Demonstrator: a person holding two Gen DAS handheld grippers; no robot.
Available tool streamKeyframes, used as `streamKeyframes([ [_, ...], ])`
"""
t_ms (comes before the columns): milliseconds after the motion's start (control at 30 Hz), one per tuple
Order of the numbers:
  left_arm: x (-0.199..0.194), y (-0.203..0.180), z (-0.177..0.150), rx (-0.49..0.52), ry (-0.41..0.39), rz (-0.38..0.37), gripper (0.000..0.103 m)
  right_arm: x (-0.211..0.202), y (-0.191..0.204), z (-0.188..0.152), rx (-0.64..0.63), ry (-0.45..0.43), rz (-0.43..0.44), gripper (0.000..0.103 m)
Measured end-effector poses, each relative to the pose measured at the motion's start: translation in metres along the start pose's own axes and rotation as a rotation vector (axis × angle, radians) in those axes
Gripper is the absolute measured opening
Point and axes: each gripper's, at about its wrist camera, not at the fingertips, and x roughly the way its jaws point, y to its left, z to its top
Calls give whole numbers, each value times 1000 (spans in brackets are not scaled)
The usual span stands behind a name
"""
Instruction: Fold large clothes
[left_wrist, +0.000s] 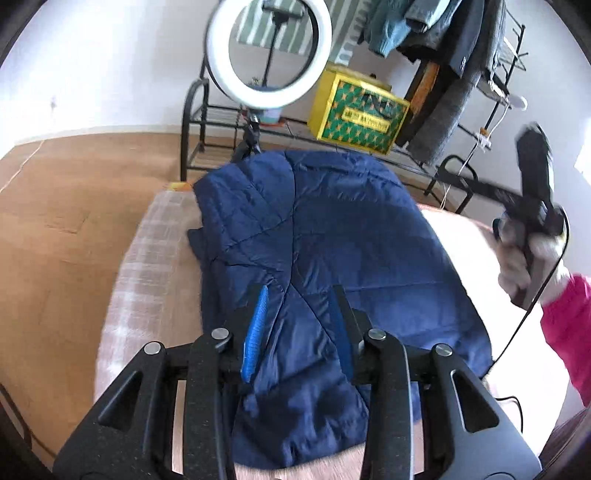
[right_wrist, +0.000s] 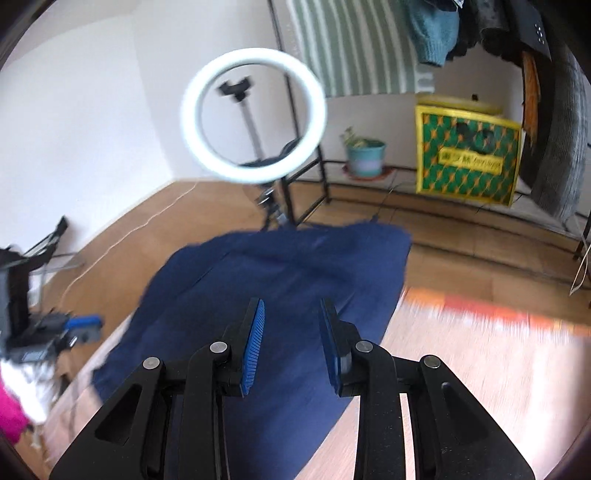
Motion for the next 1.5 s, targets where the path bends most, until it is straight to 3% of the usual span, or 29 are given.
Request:
streamKeyframes([
  [133, 33, 11, -9, 2, 54, 27, 34, 48, -12, 2, 17, 47, -31, 29],
  [300, 45, 27, -24, -17, 83, -22, 42, 95, -28, -14, 15, 148, -94, 29],
  [400, 36, 38, -17, -60, 81, -72, 43, 93, -27, -16, -6, 148, -112, 30],
  [433, 32, 42, -13, -67, 70, -83, 47, 91, -29, -13, -1, 148, -109, 30],
  [500, 21, 61, 0, -127, 27, -102, 73, 76, -37, -10, 43, 138, -72, 33],
  [533, 19, 70, 5, -169, 16, -125, 78, 66, -41, -11, 72, 133, -42, 37],
  [600, 25, 101, 14, -313, 26, -251, 80, 47, -49, -14, 119, 119, 17, 58],
  [633, 31, 115, 18, -385, 40, -294, 80, 36, -53, -19, 144, 106, 47, 76],
  [667, 40, 130, 22, -455, 58, -325, 80, 25, -58, -25, 171, 100, 79, 83],
  [800, 64, 156, 24, -583, 82, -398, 80, 8, -73, -47, 240, 185, 186, 83],
  [933, 81, 154, 26, -583, 111, -397, 80, 15, -88, -64, 328, 274, 247, 83],
  [1200, 108, 145, 28, -547, 190, -356, 80, 37, -92, -76, 423, 295, 324, 83],
  [1500, 123, 147, 38, -574, 159, -361, 80, 43, -98, -74, 486, 262, 372, 83],
])
